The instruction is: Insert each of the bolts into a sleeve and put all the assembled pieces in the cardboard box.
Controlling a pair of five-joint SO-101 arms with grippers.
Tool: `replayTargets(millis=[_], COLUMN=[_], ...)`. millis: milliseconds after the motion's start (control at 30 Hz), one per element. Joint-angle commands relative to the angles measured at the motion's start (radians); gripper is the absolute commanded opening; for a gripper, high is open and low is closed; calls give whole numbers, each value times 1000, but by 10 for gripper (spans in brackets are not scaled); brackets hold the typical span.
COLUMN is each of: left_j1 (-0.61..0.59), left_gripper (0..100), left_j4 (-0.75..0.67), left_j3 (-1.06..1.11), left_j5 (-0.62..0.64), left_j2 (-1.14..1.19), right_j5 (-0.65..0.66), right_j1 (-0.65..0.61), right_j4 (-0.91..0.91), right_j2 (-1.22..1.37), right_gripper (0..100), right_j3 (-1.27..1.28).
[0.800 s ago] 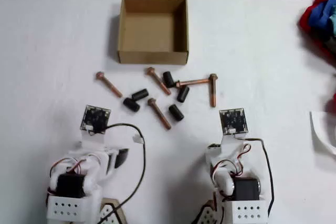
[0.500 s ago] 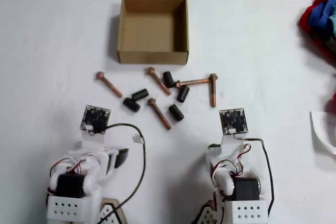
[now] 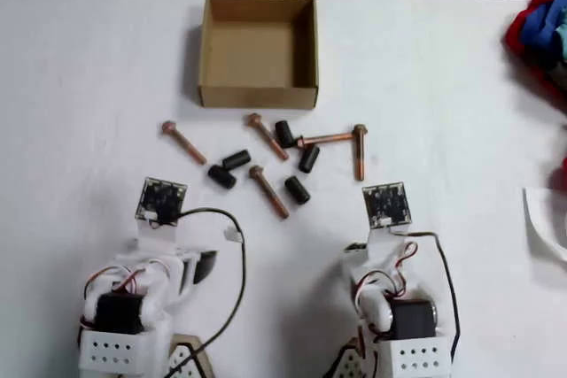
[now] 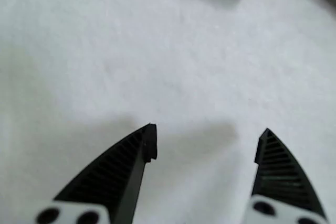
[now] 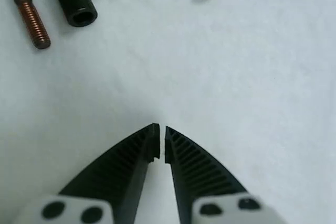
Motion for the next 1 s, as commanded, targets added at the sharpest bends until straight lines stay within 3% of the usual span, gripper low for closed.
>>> replayTargets(millis=[0,467,667,967], left_j1=[-8,-8,-8,-8], left_gripper=[313,313,313,313], left_j4=[-15,-15,-15,-15], left_j3=[22,22,22,22], left_j5=[-3,-3,-3,-3], left_j2=[-26,-26,-26,-26], right_j5=[-8,0,-8,-8], right_j1=[-27,-27,-38,-82], right_j4=[-10,-19,-179,-627], right_j2=[-4,-5,-4,-4], right_gripper=[22,24,24,21], right_j3=[11,11,11,8])
